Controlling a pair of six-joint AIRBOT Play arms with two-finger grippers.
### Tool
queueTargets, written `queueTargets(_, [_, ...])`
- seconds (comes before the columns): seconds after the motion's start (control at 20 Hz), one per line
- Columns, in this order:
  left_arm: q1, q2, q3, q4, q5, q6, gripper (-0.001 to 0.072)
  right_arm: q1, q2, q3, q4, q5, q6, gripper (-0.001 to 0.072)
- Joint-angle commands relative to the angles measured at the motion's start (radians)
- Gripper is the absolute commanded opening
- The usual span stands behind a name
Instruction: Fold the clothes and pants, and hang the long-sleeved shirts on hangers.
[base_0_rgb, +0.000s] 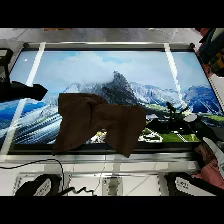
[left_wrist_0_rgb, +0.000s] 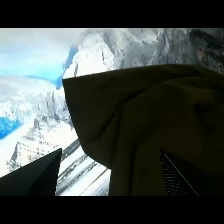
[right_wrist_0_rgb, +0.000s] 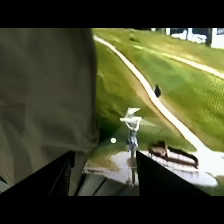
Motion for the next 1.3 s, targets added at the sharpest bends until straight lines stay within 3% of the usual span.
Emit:
queueTargets(0.0, [0.042, -0.060, 0.000, 0.002, -0.065, -0.006, 0.0699, -0.001, -0.109, -0.019, 0.122, -0.021, -0.094, 0.0456])
queueTargets(0.1, [0.076, -0.090, 0.000, 0.005, -0.093, -0.003, 0.0640, -0.001, -0.133, -0.019, 0.204, -0.015, -0.193, 0.0450])
queueTargets(0.2, [0.119, -0.115, -0.001, 0.025, -0.135, -0.003, 0.0640, -0.001, -0.135, -0.019, 0.268, -0.014, -0.254, 0.0408])
queueTargets(0.45, [0.258, -0.170, -0.058, 0.031, -0.297, -0.003, 0.0640, -0.001, -0.135, -0.019, 0.269, 0.007, -0.283, 0.0361])
queueTargets(0.5, [0.288, -0.175, -0.088, 0.031, -0.311, -0.003, 0.0641, -0.001, -0.135, -0.019, 0.271, 0.007, -0.293, 0.0306])
queueTargets(0.6, [0.354, -0.175, -0.170, 0.031, -0.323, -0.003, 0.0641, -0.001, -0.135, -0.019, 0.272, 0.010, -0.293, 0.0305])
queueTargets(0.7, [0.415, -0.175, -0.250, 0.031, -0.324, 0.013, 0.0632, -0.001, -0.135, -0.019, 0.279, 0.027, -0.293, 0.0212])
queueTargets(0.75, [0.443, -0.175, -0.286, 0.031, -0.327, 0.027, 0.0591, -0.001, -0.134, -0.019, 0.290, 0.033, -0.293, 0.0200])
queueTargets(0.85, [0.491, -0.175, -0.357, 0.031, -0.331, 0.056, 0.0588, -0.001, -0.134, -0.019, 0.322, 0.031, -0.293, 0.0163])
queueTargets(0.9, [0.512, -0.175, -0.390, 0.031, -0.338, 0.080, 0.0584, -0.001, -0.134, -0.019, 0.335, 0.031, -0.293, 0.0020])
queueTargets(1.1, [0.539, -0.175, -0.507, 0.030, -0.390, 0.193, 0.0584, -0.001, -0.134, -0.019, 0.344, 0.031, -0.293, 0.0016])
queueTargets(1.25, [0.539, -0.176, -0.579, 0.030, -0.386, 0.193, 0.0583, -0.001, -0.134, -0.019, 0.346, 0.031, -0.297, 0.0016])
